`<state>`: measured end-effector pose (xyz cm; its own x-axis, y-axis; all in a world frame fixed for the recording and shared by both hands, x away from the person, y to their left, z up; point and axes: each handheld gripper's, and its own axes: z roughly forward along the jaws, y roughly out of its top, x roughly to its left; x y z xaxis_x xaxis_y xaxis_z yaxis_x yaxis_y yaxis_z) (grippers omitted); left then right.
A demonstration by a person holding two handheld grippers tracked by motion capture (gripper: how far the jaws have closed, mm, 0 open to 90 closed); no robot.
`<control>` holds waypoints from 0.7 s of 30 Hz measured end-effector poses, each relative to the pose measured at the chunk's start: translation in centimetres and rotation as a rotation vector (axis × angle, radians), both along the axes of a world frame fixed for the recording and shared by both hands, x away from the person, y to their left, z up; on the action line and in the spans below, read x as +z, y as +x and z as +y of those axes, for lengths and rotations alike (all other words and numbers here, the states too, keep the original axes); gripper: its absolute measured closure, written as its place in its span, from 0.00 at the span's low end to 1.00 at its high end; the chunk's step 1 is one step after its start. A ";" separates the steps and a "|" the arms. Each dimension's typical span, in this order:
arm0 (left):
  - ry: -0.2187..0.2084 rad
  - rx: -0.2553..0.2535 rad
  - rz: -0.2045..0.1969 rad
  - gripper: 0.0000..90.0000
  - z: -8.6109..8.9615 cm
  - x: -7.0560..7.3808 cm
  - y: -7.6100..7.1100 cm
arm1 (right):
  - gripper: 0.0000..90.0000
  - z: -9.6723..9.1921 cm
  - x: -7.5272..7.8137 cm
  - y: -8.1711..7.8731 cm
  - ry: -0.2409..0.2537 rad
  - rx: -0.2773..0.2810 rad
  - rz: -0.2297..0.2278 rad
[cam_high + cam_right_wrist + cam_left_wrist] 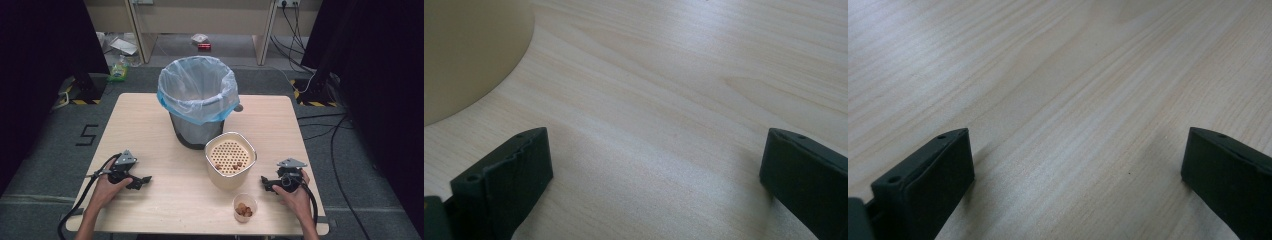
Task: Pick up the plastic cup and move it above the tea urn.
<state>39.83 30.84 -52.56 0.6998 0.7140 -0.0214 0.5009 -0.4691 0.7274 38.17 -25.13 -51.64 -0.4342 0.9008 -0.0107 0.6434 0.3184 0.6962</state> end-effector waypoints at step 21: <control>0.000 0.001 0.000 0.00 0.0 0.0 0.0 | 0.29 -0.5 2.9 -4.5 0.091 -0.017 -0.059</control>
<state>39.82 30.84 -52.57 0.6992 0.7146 -0.0209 0.5010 -0.4689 0.7275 33.70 -25.65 -48.75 -0.4200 0.9063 0.0464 0.6051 0.2416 0.7586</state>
